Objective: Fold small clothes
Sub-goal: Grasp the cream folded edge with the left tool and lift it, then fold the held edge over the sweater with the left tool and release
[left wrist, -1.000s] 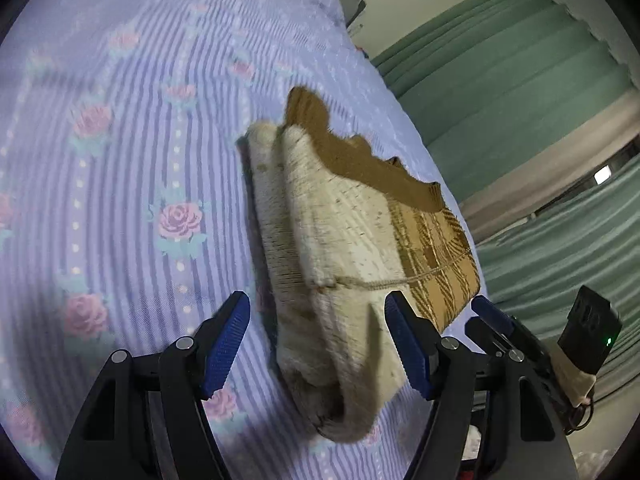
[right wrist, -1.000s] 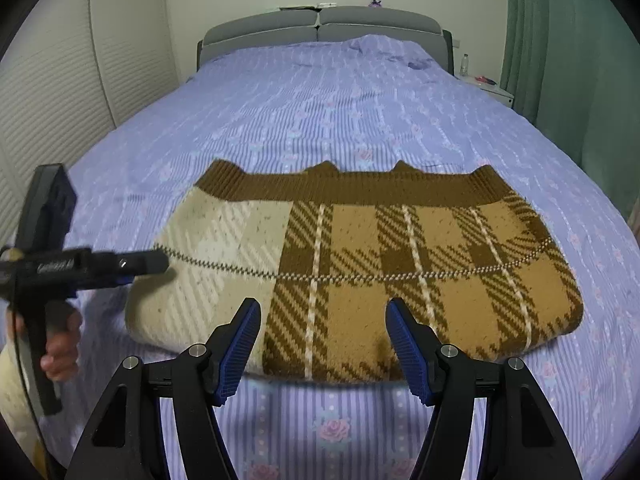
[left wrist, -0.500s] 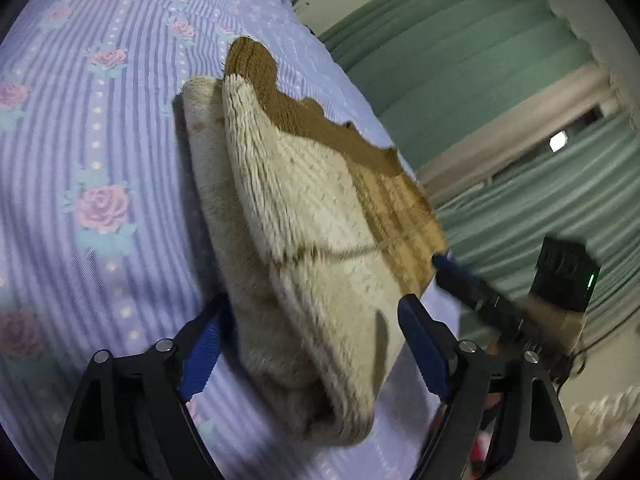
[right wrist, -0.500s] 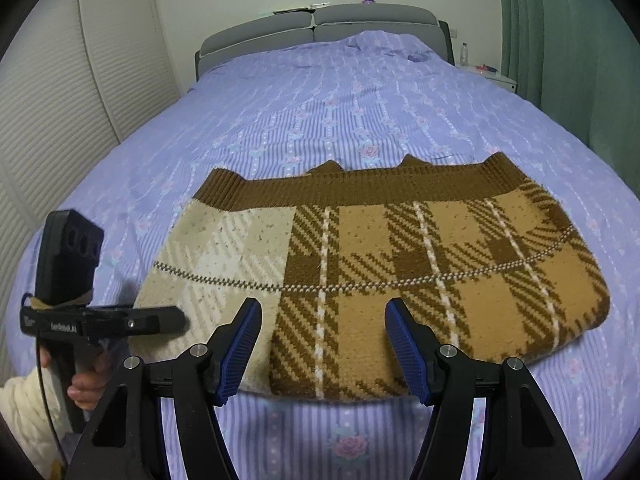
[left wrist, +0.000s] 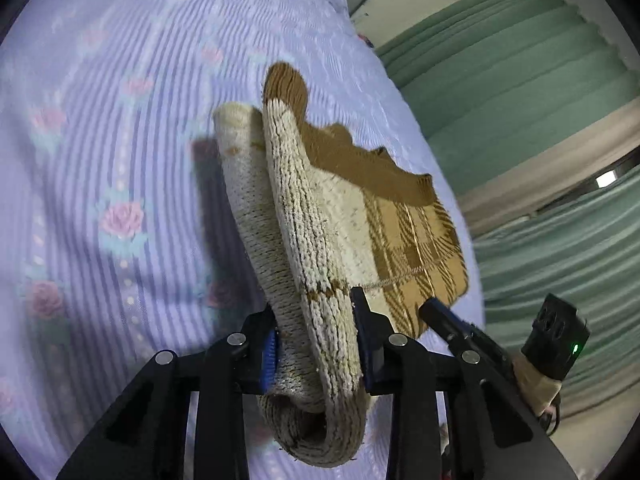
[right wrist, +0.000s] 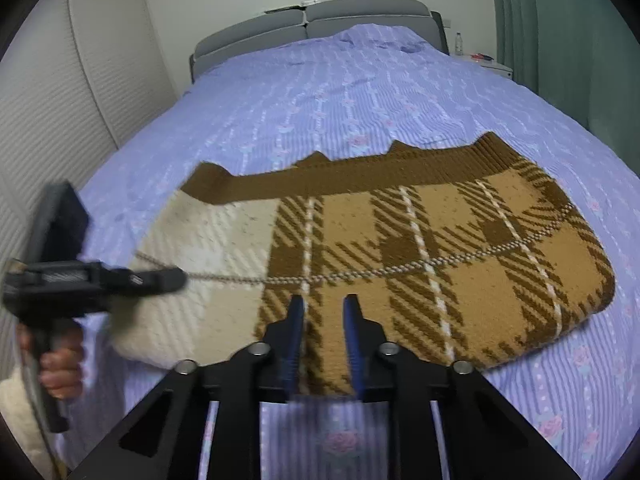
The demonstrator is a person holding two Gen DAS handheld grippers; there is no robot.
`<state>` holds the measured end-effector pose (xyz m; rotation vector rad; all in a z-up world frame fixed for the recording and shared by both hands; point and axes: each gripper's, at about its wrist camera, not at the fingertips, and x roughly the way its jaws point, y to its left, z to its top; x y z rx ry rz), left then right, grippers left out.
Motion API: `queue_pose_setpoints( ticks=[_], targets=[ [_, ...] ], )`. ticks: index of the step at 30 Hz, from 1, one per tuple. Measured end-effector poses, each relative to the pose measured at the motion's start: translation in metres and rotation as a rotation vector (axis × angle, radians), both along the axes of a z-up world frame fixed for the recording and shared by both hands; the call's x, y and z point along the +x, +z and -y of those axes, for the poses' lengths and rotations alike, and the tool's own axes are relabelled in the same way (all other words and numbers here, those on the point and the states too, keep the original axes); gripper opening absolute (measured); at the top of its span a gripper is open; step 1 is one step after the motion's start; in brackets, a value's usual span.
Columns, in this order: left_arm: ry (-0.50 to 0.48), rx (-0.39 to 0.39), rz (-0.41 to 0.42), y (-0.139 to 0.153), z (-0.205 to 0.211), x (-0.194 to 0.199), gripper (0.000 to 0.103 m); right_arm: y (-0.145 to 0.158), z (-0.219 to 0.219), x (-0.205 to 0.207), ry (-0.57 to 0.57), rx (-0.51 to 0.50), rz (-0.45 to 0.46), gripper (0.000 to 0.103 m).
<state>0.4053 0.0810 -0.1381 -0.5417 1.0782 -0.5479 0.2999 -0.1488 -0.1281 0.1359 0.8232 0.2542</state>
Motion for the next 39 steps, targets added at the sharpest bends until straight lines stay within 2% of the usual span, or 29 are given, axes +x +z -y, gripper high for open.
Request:
queue_pose_setpoints(
  ticks=[3, 9, 17, 19, 21, 25, 29, 34, 37, 39],
  targets=[
    [0.031, 0.08, 0.046, 0.029, 0.021, -0.003, 0.03, -0.006, 0.008, 0.0, -0.01, 0.001, -0.009, 0.014],
    [0.048, 0.087, 0.099, 0.067, 0.049, 0.004, 0.028, -0.024, 0.024, 0.003, -0.017, 0.047, -0.049, 0.011],
    [0.004, 0.189, 0.158, 0.093, 0.106, 0.005, 0.027, -0.043, 0.032, 0.021, 0.016, 0.157, -0.101, 0.01],
    [0.019, 0.205, 0.158, 0.101, 0.12, 0.009, 0.027, -0.04, 0.042, 0.02, 0.043, 0.2, -0.096, 0.01],
    [0.035, 0.217, 0.155, 0.105, 0.134, 0.014, 0.027, -0.027, 0.06, 0.011, 0.023, 0.231, -0.048, 0.01],
    [0.026, 0.222, 0.153, 0.108, 0.173, 0.022, 0.027, -0.002, 0.105, -0.001, -0.059, 0.25, 0.028, 0.01],
    [-0.001, 0.28, 0.19, 0.109, 0.219, 0.018, 0.027, 0.012, 0.153, -0.005, -0.125, 0.231, 0.078, 0.01],
    [0.036, 0.377, 0.223, 0.091, 0.265, 0.017, 0.027, 0.015, 0.199, -0.006, -0.195, 0.213, 0.112, 0.01],
    [0.065, 0.384, 0.208, 0.081, 0.286, 0.018, 0.027, 0.013, 0.218, -0.01, -0.216, 0.208, 0.12, 0.01],
    [0.052, 0.404, 0.208, 0.074, 0.301, 0.02, 0.027, 0.01, 0.227, -0.015, -0.228, 0.204, 0.121, 0.01]
  ],
)
